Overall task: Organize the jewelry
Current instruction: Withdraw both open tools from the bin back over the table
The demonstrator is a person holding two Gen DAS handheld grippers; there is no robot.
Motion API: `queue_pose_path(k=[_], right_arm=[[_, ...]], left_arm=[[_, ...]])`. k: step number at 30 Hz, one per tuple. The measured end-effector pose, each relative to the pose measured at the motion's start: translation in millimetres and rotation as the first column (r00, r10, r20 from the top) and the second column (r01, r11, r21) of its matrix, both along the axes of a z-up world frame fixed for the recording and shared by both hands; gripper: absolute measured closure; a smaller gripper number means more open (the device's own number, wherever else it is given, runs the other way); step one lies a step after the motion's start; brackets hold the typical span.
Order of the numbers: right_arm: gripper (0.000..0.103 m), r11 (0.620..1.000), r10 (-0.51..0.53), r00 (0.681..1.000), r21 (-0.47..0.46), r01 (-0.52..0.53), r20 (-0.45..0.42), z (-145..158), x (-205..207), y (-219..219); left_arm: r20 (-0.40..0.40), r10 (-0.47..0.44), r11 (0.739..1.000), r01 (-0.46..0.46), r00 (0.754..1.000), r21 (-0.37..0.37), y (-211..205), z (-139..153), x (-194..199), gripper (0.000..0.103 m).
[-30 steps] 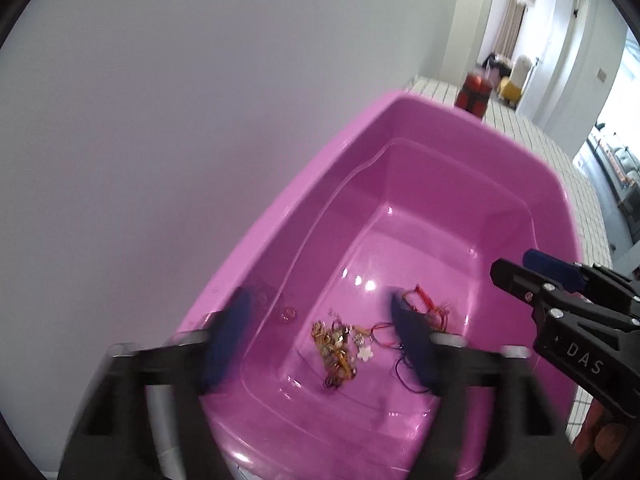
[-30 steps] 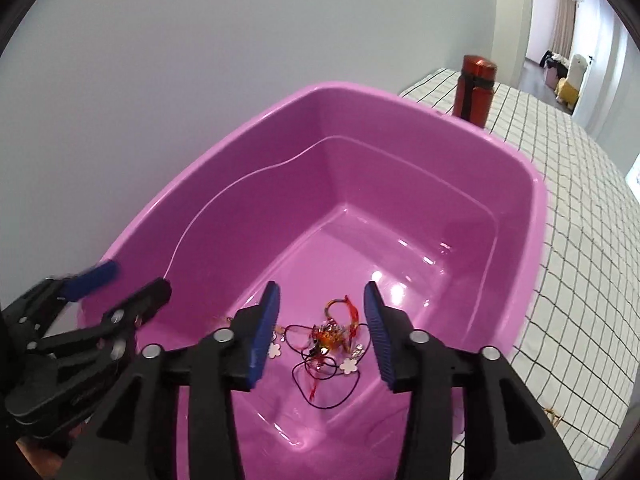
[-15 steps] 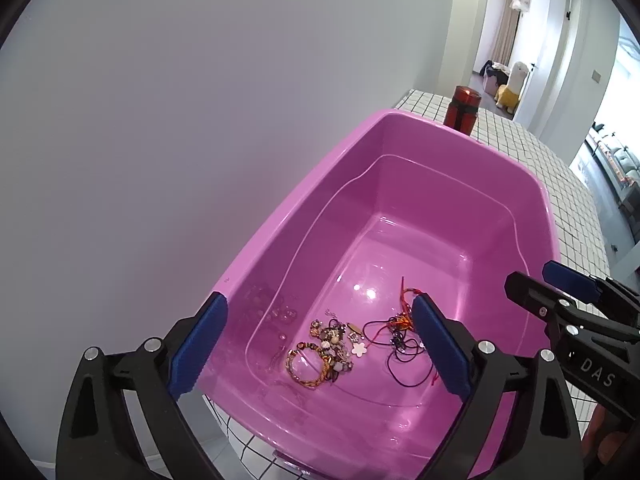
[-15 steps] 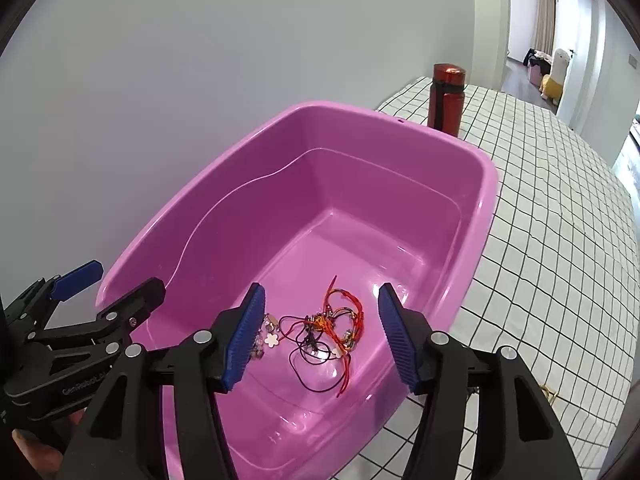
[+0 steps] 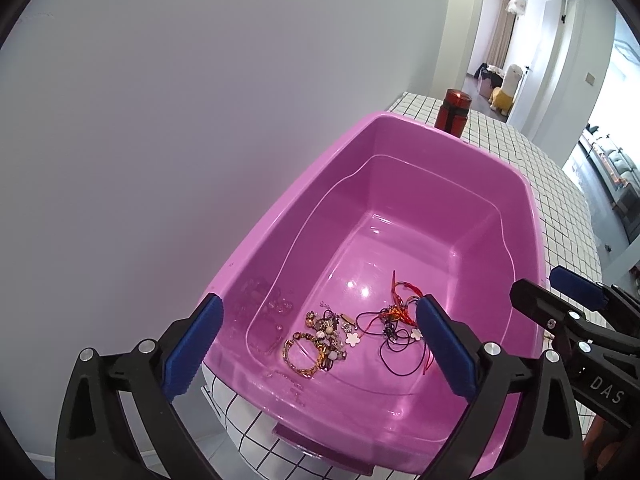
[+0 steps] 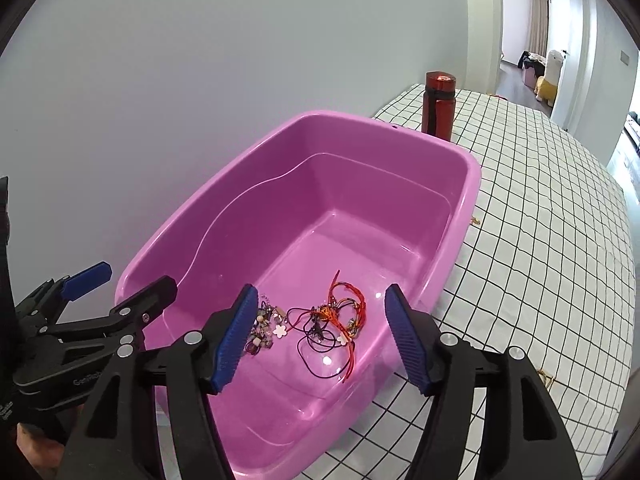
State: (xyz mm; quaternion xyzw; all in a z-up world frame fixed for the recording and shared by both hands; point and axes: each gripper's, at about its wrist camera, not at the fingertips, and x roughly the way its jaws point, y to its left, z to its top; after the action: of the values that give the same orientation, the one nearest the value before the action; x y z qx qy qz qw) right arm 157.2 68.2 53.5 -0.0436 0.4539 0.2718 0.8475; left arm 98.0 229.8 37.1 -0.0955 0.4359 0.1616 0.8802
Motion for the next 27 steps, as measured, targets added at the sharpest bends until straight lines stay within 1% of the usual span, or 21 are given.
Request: queue_pose_path(k=[6,9,12,15,17,22,27], right_arm=[[0.039,1.000,-0.028,1.000,0.004,0.028,0.007,3,-10,-8],[0.035,0.999,-0.051,0.999,0.008,0.051,0.007,4,-13,-13],[0.035,0.996,-0.083,0.997,0.018,0.083,-0.003,3,-17,-19],[0.031,0.992,-0.118,0.993,0.033,0.118,-0.008,4,-23,-28],[0.031,0.990,-0.137,0.991,0.036,0.137,-0.006,4,-27,-32],[0.031,0.977,-0.209,0.978,0.043,0.209,-0.005,0,-39,-56],[0.031,0.961,-0.276,0.961,0.026,0.276,-0.023,-5,-50,-91]], left_arm=[[0.006,-0.017,1.000,0.017,1.000,0.005,-2,3,-5,0.007],[0.010,-0.028,1.000,0.028,1.000,0.005,-3,4,-8,0.007],[0.014,-0.043,0.999,0.043,0.999,0.012,-5,6,-11,0.007],[0.023,-0.066,0.998,0.065,0.998,0.017,-7,10,-14,0.007],[0.031,-0.078,0.997,0.077,0.996,0.017,-9,12,-17,0.006],[0.063,-0.111,0.994,0.110,0.992,0.019,-19,17,-23,0.006],[0.093,-0.170,0.985,0.169,0.981,0.016,-42,22,-27,0.006]])
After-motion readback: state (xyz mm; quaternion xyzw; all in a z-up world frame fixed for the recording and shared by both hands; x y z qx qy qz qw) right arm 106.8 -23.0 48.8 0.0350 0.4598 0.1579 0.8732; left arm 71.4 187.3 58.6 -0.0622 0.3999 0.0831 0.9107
